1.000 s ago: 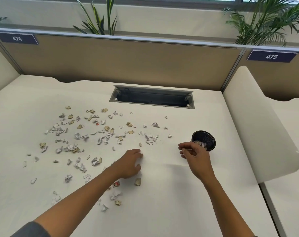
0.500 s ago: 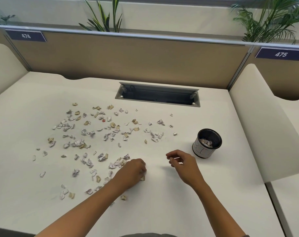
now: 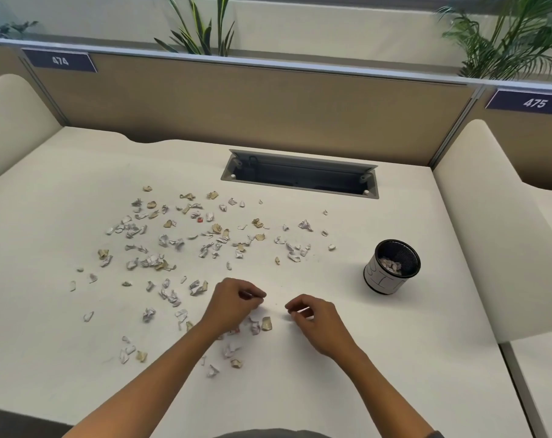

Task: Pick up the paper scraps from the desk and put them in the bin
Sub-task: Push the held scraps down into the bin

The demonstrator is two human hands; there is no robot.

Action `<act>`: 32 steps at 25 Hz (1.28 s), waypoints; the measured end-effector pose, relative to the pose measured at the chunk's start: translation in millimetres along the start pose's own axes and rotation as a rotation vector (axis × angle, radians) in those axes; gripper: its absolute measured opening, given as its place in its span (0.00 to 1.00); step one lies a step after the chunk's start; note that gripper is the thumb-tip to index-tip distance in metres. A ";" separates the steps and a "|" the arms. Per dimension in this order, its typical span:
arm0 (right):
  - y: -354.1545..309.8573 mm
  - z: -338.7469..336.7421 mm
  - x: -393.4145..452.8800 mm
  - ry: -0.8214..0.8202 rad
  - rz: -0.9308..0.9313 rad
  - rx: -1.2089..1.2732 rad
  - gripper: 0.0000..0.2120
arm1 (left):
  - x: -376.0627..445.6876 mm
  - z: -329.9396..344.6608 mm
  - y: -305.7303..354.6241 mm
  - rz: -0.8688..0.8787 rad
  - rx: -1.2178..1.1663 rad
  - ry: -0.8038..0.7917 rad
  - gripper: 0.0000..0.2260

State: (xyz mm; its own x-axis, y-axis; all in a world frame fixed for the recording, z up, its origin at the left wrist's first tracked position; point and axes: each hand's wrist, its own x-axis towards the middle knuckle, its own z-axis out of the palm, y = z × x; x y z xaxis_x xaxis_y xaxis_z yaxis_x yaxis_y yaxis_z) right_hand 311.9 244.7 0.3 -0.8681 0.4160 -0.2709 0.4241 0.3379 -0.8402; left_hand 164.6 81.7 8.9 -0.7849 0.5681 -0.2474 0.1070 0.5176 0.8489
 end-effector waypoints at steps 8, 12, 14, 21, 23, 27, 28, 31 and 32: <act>-10.5 48.6 7.2 -0.145 -0.096 -0.169 0.23 | 7.2 -51.2 -6.6 -0.339 -0.874 0.159 0.08; -23.0 71.1 9.3 -0.172 -0.188 -0.321 0.29 | 3.2 -65.8 -16.2 -0.382 -0.961 0.189 0.08; -27.0 80.8 10.3 -0.162 -0.223 -0.393 0.29 | 1.2 -69.8 -19.1 -0.389 -0.975 0.194 0.08; -38.2 101.7 15.9 -0.122 -0.323 -0.473 0.08 | -4.5 -80.4 -29.3 -0.392 -0.970 0.208 0.07; -37.4 101.9 16.5 -0.130 -0.328 -0.464 0.05 | -5.3 -80.9 -32.0 -0.392 -0.970 0.212 0.07; -34.4 91.8 19.0 -0.137 -0.234 -0.404 0.04 | -7.5 -72.8 -33.2 -0.410 -0.955 0.193 0.07; -33.8 85.9 20.3 -0.133 -0.199 -0.373 0.03 | -7.6 -69.0 -31.4 -0.412 -0.950 0.183 0.07; -32.9 57.5 21.3 -0.069 -0.066 -0.188 0.05 | -5.2 -58.9 -22.4 -0.409 -0.938 0.154 0.07; -33.2 44.2 20.8 -0.028 -0.021 -0.108 0.06 | -3.6 -55.9 -18.5 -0.405 -0.935 0.144 0.07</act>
State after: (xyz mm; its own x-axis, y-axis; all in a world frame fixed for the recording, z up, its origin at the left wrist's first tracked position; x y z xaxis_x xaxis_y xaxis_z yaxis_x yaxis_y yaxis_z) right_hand 268.4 204.8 1.8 -0.8835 0.3842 -0.2680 0.4296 0.4364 -0.7906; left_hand 131.4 34.3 20.3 -0.7284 0.3479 -0.5902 -0.6518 -0.0865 0.7535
